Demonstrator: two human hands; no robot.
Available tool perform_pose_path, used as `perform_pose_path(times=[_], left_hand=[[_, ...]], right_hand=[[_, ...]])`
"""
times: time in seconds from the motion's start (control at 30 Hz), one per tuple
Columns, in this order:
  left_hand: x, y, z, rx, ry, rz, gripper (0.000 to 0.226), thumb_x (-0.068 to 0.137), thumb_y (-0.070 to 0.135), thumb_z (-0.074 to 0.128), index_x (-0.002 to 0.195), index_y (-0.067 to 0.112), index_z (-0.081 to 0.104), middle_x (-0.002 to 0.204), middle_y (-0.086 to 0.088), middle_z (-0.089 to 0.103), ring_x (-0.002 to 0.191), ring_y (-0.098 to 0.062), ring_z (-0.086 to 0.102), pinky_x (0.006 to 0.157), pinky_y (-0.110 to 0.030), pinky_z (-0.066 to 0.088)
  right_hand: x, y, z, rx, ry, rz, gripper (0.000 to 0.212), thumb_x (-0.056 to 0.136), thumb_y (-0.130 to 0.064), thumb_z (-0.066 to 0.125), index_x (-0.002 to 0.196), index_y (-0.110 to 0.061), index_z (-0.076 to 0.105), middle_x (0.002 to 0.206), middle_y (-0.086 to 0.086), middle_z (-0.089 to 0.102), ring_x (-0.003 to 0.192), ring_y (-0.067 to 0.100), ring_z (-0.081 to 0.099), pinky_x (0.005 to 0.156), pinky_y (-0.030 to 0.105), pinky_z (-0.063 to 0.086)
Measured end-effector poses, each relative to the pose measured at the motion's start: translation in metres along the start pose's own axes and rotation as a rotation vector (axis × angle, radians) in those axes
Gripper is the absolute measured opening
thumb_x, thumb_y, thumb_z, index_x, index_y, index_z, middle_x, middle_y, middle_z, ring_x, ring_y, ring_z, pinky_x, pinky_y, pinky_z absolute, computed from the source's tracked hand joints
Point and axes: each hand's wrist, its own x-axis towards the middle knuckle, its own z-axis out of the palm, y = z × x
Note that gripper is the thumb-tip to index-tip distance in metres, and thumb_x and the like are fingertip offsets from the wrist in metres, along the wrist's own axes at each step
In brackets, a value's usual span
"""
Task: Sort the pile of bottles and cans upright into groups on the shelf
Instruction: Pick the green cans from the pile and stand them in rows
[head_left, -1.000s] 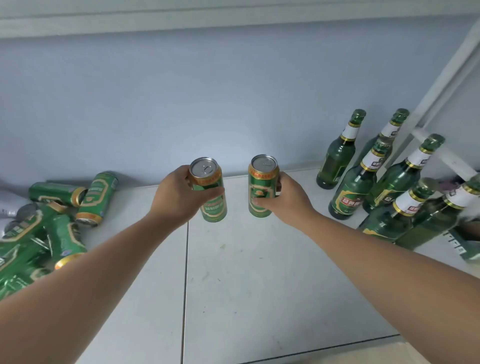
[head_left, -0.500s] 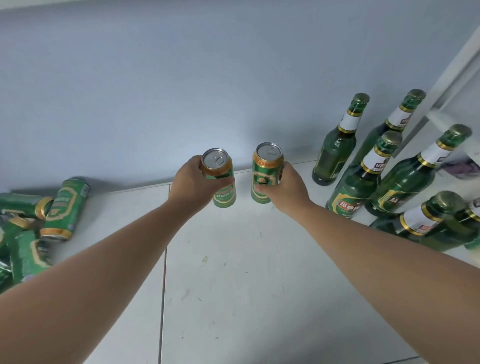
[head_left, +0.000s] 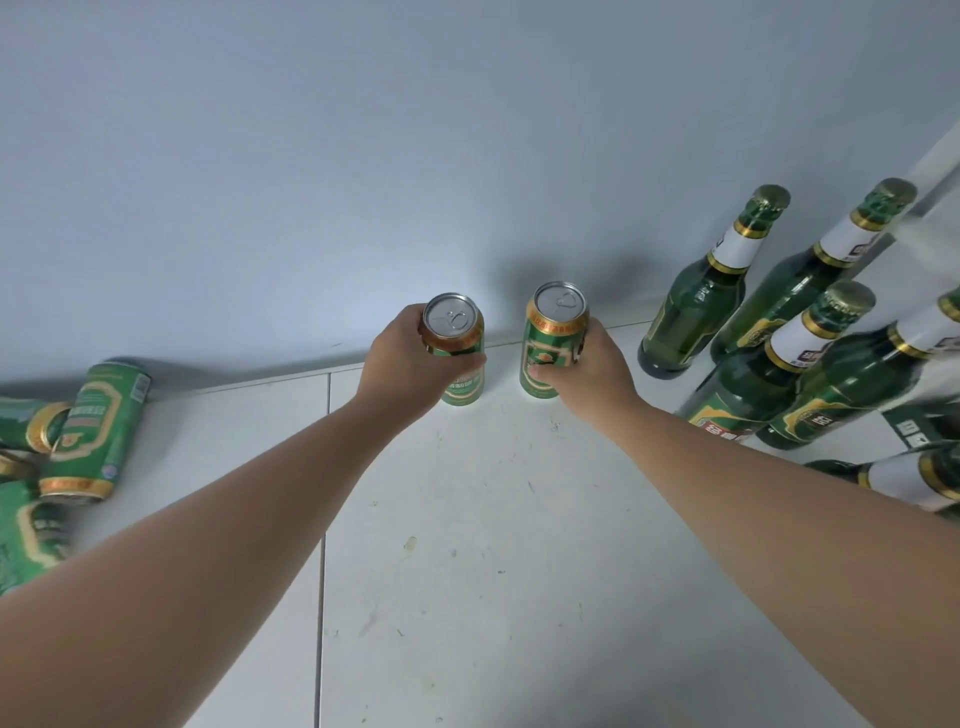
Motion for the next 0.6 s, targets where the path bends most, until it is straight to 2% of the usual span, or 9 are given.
perform_pose_path(times=[0.17, 0.33, 0.6], left_hand=[[0.007, -0.006, 0.007, -0.027, -0.022, 0.013, 0.056, 0.071, 0.037, 0.087, 0.119, 0.028, 0.060, 0.104, 0.017, 0.066, 0.096, 0.000, 0.062, 0.068, -0.018, 0.044], [0.010, -0.011, 0.007, -0.039, -0.029, 0.005, 0.056, 0.073, 0.039, 0.085, 0.120, 0.029, 0.057, 0.107, 0.019, 0.065, 0.097, 0.000, 0.061, 0.071, -0.023, 0.048], [0.015, -0.010, 0.005, -0.029, -0.077, -0.007, 0.055, 0.075, 0.038, 0.085, 0.119, 0.033, 0.053, 0.101, 0.025, 0.058, 0.088, 0.011, 0.053, 0.065, -0.016, 0.040]], right_hand=[[0.008, 0.005, -0.006, -0.008, -0.054, 0.003, 0.069, 0.069, -0.025, 0.087, 0.128, -0.020, 0.052, 0.119, -0.003, 0.067, 0.110, 0.020, 0.065, 0.097, 0.042, 0.053], [0.017, 0.012, -0.011, 0.011, -0.137, -0.007, 0.088, 0.050, -0.048, 0.083, 0.129, -0.027, 0.051, 0.119, -0.008, 0.069, 0.111, 0.018, 0.067, 0.099, 0.047, 0.054], [0.029, 0.019, -0.014, 0.011, -0.217, -0.019, 0.085, 0.050, -0.045, 0.084, 0.127, -0.032, 0.050, 0.118, -0.009, 0.070, 0.113, 0.018, 0.067, 0.102, 0.049, 0.052]])
